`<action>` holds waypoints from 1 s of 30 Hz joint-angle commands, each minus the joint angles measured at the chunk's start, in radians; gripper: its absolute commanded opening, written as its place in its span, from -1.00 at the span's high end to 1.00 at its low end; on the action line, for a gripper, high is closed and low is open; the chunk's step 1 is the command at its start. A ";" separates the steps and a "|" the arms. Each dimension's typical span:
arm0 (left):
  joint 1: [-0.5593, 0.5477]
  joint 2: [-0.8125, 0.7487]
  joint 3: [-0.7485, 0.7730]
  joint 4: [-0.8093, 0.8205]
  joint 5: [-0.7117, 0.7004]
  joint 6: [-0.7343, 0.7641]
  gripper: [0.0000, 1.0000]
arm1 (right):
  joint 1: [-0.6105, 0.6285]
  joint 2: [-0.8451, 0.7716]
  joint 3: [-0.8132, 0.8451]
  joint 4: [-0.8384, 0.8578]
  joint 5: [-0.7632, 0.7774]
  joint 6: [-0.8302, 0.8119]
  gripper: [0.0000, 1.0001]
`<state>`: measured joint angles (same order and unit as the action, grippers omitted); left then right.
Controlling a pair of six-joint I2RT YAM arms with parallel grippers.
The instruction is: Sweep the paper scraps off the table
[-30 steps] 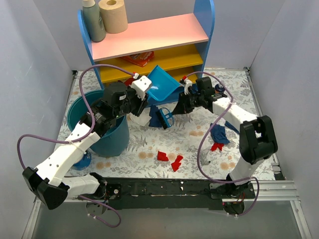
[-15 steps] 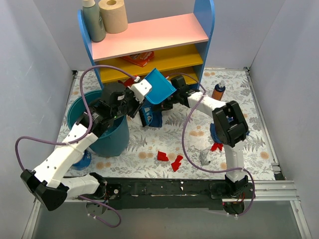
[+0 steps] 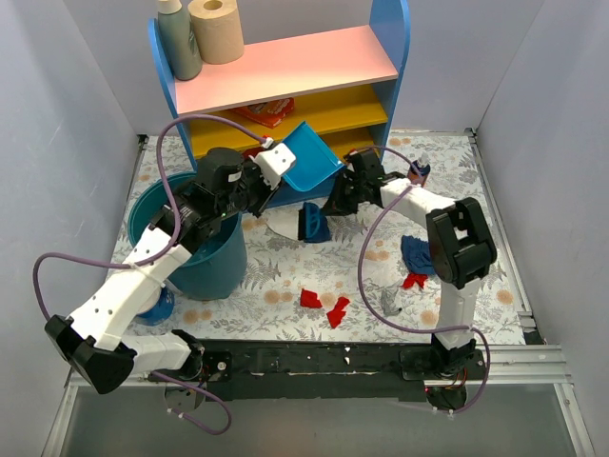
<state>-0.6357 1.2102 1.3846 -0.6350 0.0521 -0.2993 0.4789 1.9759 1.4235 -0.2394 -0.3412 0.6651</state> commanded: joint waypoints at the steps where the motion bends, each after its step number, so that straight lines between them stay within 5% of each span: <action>1: 0.005 -0.012 -0.004 0.070 0.055 0.023 1.00 | -0.086 -0.112 -0.124 -0.130 0.084 -0.071 0.97; 10: 0.005 0.005 -0.058 0.130 0.190 0.037 1.00 | -0.324 -0.342 -0.366 -0.191 0.114 -0.330 0.97; 14: 0.004 0.034 -0.058 0.127 0.241 0.032 1.00 | -0.424 -0.402 -0.387 -0.247 -0.026 -0.556 0.97; 23: 0.004 0.060 -0.039 0.124 0.223 -0.021 1.00 | -0.412 -0.611 -0.313 -0.523 -0.635 -1.198 0.97; 26: 0.002 0.045 -0.051 0.129 0.206 -0.037 1.00 | -0.335 -0.615 -0.331 -0.659 -0.673 -1.308 0.97; 30: -0.004 0.038 -0.056 0.127 0.172 -0.058 1.00 | -0.189 -0.617 -0.417 -0.595 -0.671 -1.276 0.97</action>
<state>-0.6369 1.2949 1.3323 -0.5316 0.2596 -0.3229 0.1810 1.3563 1.0641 -0.7795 -0.9043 -0.5117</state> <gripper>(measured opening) 0.228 0.171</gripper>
